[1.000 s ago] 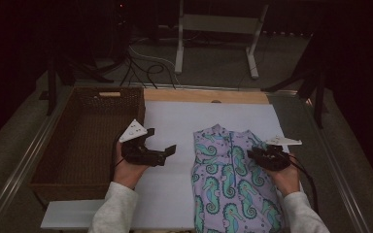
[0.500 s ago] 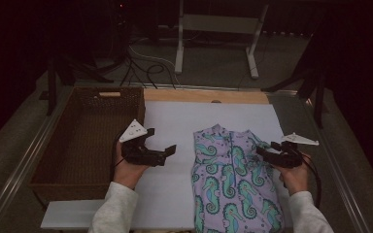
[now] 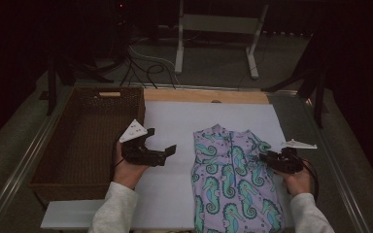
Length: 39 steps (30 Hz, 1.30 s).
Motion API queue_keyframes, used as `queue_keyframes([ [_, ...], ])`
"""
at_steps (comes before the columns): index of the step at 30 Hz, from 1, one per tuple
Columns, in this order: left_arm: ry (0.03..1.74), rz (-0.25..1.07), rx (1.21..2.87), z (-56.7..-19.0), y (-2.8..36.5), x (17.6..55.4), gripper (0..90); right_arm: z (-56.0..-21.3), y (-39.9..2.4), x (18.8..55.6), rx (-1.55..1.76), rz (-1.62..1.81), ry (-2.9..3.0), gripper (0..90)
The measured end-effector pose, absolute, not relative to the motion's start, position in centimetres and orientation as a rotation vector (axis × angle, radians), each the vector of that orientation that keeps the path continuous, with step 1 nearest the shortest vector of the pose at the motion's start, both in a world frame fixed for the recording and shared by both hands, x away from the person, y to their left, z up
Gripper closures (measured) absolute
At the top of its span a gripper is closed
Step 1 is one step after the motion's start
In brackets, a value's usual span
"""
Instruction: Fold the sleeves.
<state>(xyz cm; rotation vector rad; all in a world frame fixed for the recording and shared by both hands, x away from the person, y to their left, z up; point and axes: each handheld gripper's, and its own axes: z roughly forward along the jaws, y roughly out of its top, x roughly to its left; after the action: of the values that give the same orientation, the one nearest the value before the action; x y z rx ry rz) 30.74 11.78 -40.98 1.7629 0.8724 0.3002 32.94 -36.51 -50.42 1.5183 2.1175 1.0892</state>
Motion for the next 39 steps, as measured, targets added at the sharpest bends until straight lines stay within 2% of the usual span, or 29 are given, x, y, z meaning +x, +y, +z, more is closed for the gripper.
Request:
queue_keyframes([
  [1, 0.872, 0.300, 1.763, -41.0, 11.8, 30.7, 0.0, -50.5, -36.3, 33.0, 1.520, 1.085, 2.123, 63.6],
  [2, 0.872, 0.300, 1.763, -41.0, 11.8, 30.7, 0.0, -50.5, -36.3, 33.0, 1.520, 1.085, 2.123, 63.6],
  [3, 0.872, 0.300, 1.763, -41.0, 11.8, 30.7, 0.0, -50.6, -36.0, 33.1, 1.505, 1.074, 2.127, 77.7],
  [5, 0.872, 0.300, 1.763, -41.0, 11.8, 30.7, 0.0, -50.5, -35.9, 33.1, 1.506, 1.084, 2.124, 77.7],
  [6, 0.872, 0.299, 1.761, -41.0, 11.8, 30.7, 0.0, -50.1, -35.8, 32.9, 1.493, 1.107, 2.107, 86.9],
  [15, 0.873, 0.304, 1.765, -41.0, 11.7, 30.7, 0.0, -46.5, -34.4, 31.8, 1.395, 1.247, 2.054, 87.3],
  [22, 0.873, 0.304, 1.765, -41.0, 11.8, 30.7, 0.0, -45.0, -33.2, 32.6, 1.372, 1.292, 2.039, 87.4],
  [29, 0.874, 0.304, 1.764, -41.0, 11.8, 30.7, 0.0, -45.2, -32.2, 34.1, 1.372, 1.301, 2.071, 87.4],
  [39, 0.873, 0.304, 1.765, -41.0, 11.8, 30.7, 0.0, -47.2, -30.4, 35.5, 1.383, 1.287, 2.143, 87.2],
])
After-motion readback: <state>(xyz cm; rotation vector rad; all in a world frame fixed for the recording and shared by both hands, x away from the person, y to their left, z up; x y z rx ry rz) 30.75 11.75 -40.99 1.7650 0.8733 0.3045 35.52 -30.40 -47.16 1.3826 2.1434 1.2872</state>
